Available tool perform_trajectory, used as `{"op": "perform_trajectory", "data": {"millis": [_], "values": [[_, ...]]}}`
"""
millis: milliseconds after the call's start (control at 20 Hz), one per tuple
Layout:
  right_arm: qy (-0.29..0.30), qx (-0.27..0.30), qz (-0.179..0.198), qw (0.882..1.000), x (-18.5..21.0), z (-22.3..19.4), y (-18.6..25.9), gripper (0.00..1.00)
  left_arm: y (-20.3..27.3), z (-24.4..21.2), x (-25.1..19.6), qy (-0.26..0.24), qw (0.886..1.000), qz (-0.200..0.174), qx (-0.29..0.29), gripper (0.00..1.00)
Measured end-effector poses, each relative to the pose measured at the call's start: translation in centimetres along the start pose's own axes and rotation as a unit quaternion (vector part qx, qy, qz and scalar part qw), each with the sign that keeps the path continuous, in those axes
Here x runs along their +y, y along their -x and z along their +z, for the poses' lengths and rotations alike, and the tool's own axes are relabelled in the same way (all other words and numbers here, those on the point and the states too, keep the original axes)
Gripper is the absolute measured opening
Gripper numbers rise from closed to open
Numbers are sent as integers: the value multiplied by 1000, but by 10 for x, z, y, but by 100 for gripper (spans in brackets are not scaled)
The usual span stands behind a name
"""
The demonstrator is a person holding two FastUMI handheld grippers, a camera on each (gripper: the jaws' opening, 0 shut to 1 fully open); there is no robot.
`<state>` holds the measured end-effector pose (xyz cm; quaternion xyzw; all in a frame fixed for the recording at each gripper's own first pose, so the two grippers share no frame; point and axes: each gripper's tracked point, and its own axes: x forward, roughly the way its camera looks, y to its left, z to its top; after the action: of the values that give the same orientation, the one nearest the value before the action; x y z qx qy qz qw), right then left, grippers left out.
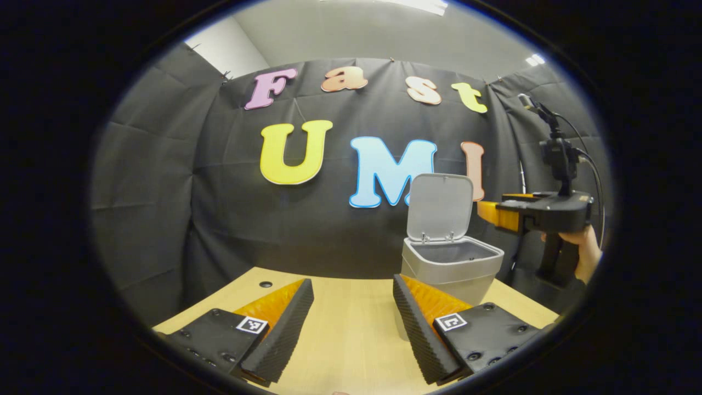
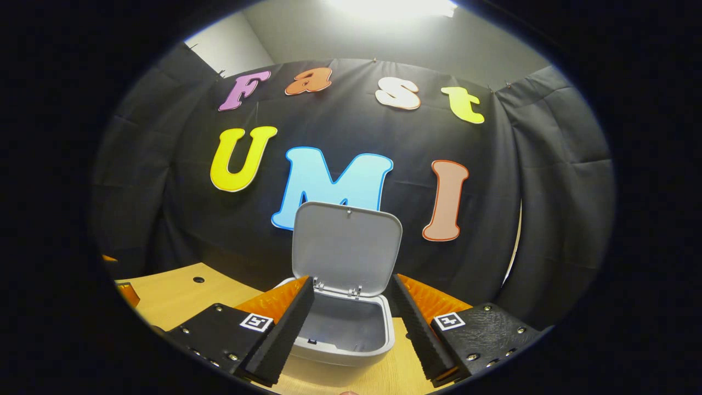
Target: Press the lid of the desktop garbage bin to open it, pick up the crumpled paper on the desktop and throw it into the bin, then pick up the pop can on the desktop and drop it into the bin, and finally close the garbage bin lid.
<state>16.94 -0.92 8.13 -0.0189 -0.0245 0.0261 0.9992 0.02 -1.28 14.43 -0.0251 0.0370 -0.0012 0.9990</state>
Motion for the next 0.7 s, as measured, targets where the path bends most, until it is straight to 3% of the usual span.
{"op": "perform_trajectory", "data": {"millis": [700], "values": [[-30, -20, -27, 999, -1, 72, -92, 91, -44, 4, 1, -10, 999, -46, 0, 95]]}}
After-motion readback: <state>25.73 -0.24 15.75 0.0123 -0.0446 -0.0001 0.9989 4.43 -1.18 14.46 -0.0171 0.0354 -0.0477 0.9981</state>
